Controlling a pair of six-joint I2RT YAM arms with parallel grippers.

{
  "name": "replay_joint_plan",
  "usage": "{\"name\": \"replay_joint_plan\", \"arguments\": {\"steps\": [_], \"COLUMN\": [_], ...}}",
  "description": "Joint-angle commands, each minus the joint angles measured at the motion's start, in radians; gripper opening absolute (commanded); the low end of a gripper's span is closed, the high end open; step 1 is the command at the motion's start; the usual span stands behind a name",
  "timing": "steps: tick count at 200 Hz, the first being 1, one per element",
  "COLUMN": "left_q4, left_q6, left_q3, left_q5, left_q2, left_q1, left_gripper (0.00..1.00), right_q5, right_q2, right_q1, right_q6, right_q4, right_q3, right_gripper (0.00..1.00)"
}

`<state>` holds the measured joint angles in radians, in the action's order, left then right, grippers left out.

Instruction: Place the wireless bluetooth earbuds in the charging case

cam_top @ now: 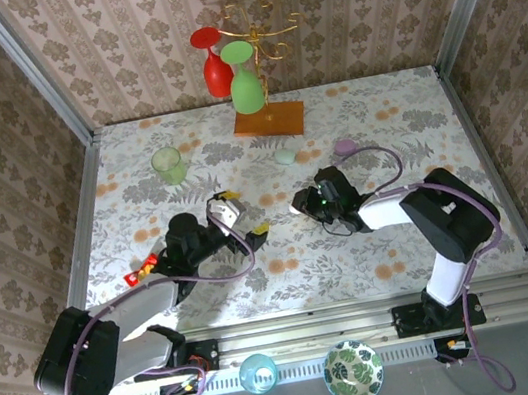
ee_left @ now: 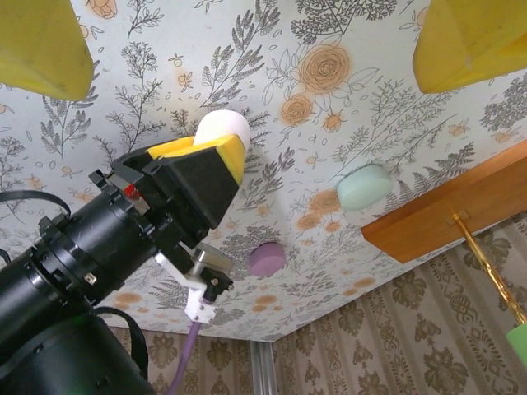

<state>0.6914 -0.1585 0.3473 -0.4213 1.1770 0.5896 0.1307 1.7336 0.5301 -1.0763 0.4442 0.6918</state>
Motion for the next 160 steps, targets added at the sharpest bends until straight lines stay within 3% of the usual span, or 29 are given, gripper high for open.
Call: {"name": "replay_joint_plan", "arguments": {"steps": [1, 23, 52, 82, 126, 160], "left_q4": [0.01, 0.02, 0.019, -0.071, -0.158, -0.11], "left_q6": [-0.01, 0.029, 0.078, 0.071, -0.009, -0.043], "left_q3": [-0.013, -0.018, -0.021, -0.017, -0.035, -0.114], "left_q5": [0.017, 0.05, 0.1, 0.168, 0.429, 0.585], "left_q2": [-0.012, -0.024, -0.054, -0.142, -0.253, -0.299], "left_q1": [0.003, -0.008, -0.055, -0.12, -0.23, -0.308], "left_gripper": [1.0, 1.0, 1.0, 1.0, 1.0, 1.0], "right_q5": [-0.079, -0.131, -0.268, -0.424, -0.601, -0.705], "right_q2": [0.007, -0.033, -0.145, -0.31, -0.536, -0.614], "right_q1": [-0.004, -0.005, -0.007, -0.018, -0.084, -0.175], "right_q6": [0.005, 0.046, 0.122, 0.285, 0.625, 0.937], "right_q4": [0.014, -0.052, -0.202, -0.373, -0.476, -0.337], "right_q3": [0.005, 0.002, 0.0, 0.019, 0.034, -0.049], "right_gripper": [0.26, 0.41, 0.69, 0.87, 0.96, 0.95]}}
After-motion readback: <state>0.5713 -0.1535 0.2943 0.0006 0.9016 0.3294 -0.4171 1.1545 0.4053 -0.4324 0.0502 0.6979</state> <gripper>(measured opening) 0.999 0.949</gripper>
